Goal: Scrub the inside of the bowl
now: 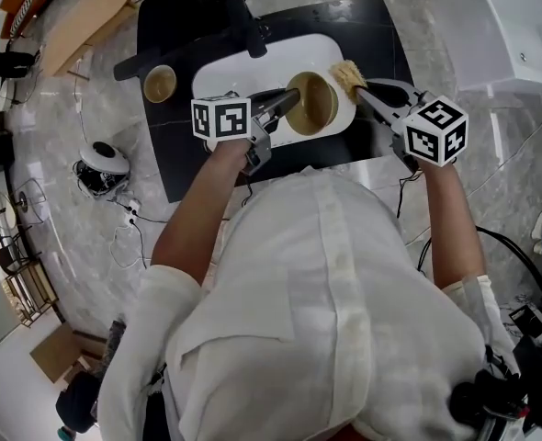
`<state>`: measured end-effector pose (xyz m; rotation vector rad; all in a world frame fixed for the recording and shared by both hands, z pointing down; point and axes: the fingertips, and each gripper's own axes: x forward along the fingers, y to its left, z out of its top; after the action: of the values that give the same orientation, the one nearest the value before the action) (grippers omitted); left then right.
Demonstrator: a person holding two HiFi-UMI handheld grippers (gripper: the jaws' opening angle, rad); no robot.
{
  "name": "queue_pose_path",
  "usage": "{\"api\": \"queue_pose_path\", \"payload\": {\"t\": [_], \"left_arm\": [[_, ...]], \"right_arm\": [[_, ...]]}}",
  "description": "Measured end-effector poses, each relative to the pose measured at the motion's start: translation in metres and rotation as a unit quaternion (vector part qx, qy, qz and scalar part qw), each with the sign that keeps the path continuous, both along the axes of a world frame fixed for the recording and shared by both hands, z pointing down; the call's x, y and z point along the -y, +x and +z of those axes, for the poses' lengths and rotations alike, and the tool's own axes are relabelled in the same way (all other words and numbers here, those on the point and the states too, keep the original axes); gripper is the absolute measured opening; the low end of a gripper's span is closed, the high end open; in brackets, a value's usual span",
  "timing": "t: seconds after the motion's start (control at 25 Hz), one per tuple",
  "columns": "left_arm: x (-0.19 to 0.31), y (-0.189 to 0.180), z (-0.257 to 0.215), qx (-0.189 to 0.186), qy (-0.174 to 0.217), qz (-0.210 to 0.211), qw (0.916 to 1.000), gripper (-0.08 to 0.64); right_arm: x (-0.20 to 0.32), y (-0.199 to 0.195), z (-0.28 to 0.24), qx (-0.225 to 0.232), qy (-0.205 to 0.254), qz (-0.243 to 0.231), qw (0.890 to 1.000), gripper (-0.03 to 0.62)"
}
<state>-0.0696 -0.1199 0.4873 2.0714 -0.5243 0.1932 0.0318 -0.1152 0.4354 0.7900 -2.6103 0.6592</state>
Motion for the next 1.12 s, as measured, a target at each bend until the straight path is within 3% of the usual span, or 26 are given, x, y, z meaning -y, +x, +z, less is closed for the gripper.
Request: {"api": "queue_pose_path", "payload": {"t": [0.2,0.36,0.76,1.12], "left_arm": [[-0.009,0.010,-0.013,-0.075,-0.015,0.041,0.9962,0.012],[-0.020,0.019,-0.023,-0.122,-0.046,0.069,0.9891,0.012],[-0.021,0.009,-0.012,-0.156,-0.114,0.033,0.9806,0.012],[-0.009,0.003,-0.021,-0.199,-0.119,0.003,0.9727,0.012]], "right_arm": [[-0.001,-0.018,-0.002,0.016,0.000,-0.037,0.999,0.031],[-0.007,-0.030,-0.017,0.021,0.026,-0.075,0.997,0.031],[-0.022,-0.035,-0.047,0.038,0.073,-0.114,0.990,0.031],[-0.052,-0.046,-0.074,0.065,0.104,-0.167,0.978,0.031]]}}
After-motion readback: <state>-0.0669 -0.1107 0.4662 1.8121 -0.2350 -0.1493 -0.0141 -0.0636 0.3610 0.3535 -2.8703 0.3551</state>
